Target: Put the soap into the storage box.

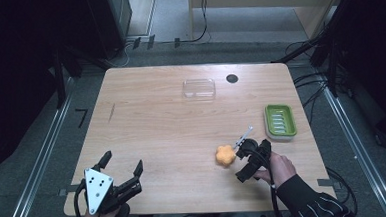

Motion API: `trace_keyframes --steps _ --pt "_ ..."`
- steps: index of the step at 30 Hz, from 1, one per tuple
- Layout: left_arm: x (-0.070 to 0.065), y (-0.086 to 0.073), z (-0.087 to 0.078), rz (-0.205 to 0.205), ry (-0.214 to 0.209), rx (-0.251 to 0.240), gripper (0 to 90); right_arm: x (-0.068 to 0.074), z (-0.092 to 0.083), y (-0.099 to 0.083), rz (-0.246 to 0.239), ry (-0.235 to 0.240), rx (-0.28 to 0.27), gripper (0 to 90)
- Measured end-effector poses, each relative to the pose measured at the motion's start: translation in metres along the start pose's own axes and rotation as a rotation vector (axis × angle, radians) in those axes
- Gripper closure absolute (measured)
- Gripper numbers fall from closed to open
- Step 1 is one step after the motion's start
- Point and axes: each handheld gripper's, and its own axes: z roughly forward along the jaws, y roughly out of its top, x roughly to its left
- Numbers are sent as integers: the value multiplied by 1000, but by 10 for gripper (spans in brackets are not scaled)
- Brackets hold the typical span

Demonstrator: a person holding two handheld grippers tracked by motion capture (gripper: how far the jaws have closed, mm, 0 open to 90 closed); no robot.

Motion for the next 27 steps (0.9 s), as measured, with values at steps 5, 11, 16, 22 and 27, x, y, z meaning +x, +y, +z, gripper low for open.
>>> trace_keyframes --steps 5,11,16,22,27 --pt "0 0 0 1 0 0 136 3 1 9 -16 0 1 3" --pt "1 0 -2 -4 1 -4 137 5 5 20 -13 13 5 0" --pt "1 0 -2 0 2 -3 137 5 9 28 -19 21 13 0" --pt "1 0 -3 3 3 -7 136 5 11 37 -11 36 8 0" --pt "1 0 -3 1 5 -5 136 4 15 45 -3 45 10 1"
